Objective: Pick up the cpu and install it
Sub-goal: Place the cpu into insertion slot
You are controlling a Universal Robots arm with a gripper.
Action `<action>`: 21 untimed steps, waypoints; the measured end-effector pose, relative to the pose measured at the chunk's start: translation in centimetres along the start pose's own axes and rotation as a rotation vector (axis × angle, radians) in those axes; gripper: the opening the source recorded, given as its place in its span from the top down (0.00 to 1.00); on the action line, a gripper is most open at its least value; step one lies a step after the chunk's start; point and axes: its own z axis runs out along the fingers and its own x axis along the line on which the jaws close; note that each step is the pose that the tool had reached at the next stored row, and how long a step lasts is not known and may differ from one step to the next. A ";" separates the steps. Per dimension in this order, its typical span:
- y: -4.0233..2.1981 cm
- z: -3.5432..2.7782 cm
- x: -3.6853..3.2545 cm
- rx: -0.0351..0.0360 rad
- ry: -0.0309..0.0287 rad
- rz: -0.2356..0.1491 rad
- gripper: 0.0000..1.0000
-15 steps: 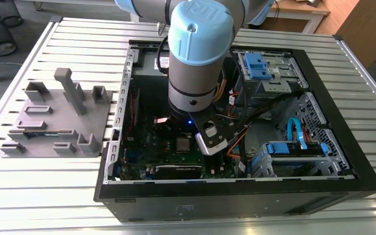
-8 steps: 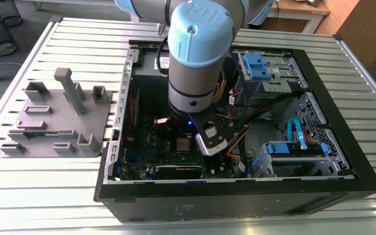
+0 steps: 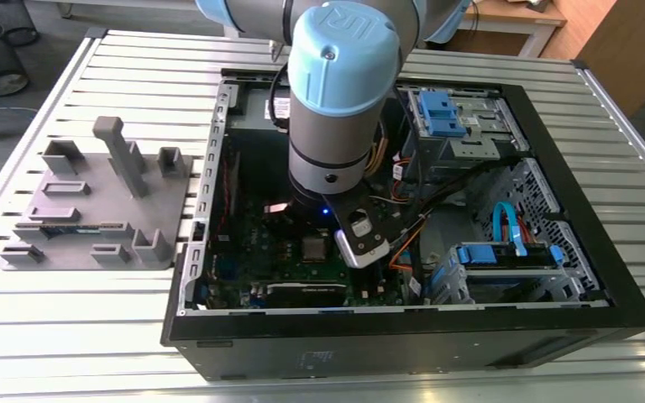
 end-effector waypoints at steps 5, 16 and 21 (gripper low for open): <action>0.00 0.02 0.00 -0.0002 -0.0001 0.000 0.53; 0.00 0.05 -0.01 -0.0004 -0.0002 0.000 0.45; 0.00 -0.17 0.00 0.0002 0.0000 0.000 0.45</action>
